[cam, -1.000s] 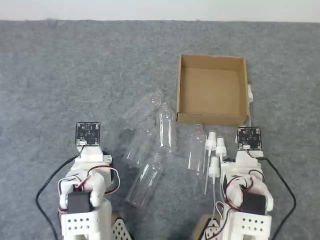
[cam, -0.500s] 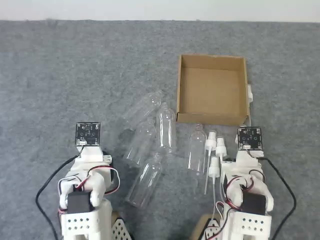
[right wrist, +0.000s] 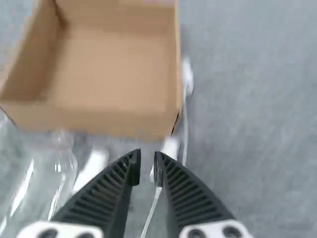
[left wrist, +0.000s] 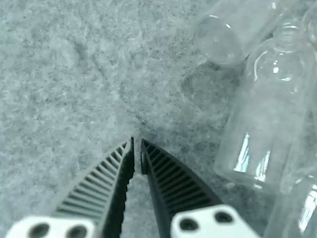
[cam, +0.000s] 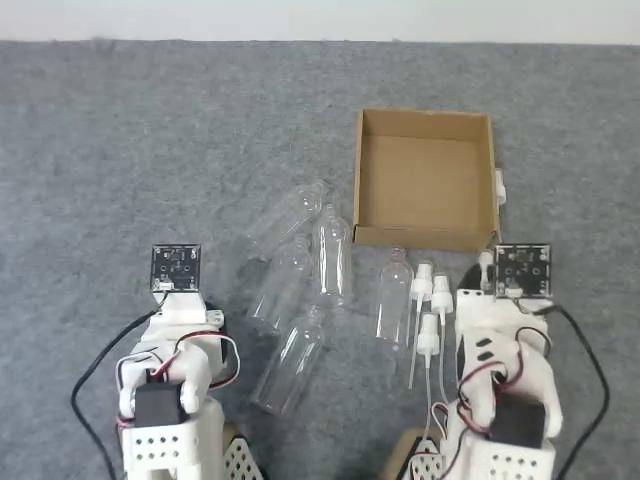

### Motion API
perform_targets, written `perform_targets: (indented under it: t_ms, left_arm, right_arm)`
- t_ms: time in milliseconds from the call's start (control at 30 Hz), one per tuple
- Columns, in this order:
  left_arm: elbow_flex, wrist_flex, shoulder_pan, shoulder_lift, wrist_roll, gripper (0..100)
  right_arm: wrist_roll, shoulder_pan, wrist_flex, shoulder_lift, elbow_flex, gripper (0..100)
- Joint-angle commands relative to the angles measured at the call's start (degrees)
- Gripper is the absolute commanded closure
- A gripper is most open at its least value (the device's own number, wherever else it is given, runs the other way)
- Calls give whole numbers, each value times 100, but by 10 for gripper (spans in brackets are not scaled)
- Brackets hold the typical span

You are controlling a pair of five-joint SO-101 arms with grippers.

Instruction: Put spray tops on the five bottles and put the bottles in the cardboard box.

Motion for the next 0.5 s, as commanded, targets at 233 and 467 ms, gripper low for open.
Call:
perform_targets:
  t_ms: [233, 467]
  left_arm:
    - [-40, 35, 18, -88, 0, 983]
    - [-40, 35, 18, -88, 0, 983]
  right_arm:
    - [281, 40, 207, 330, -1240, 974]
    - [545, 40, 444, 2985, -2523, 936]
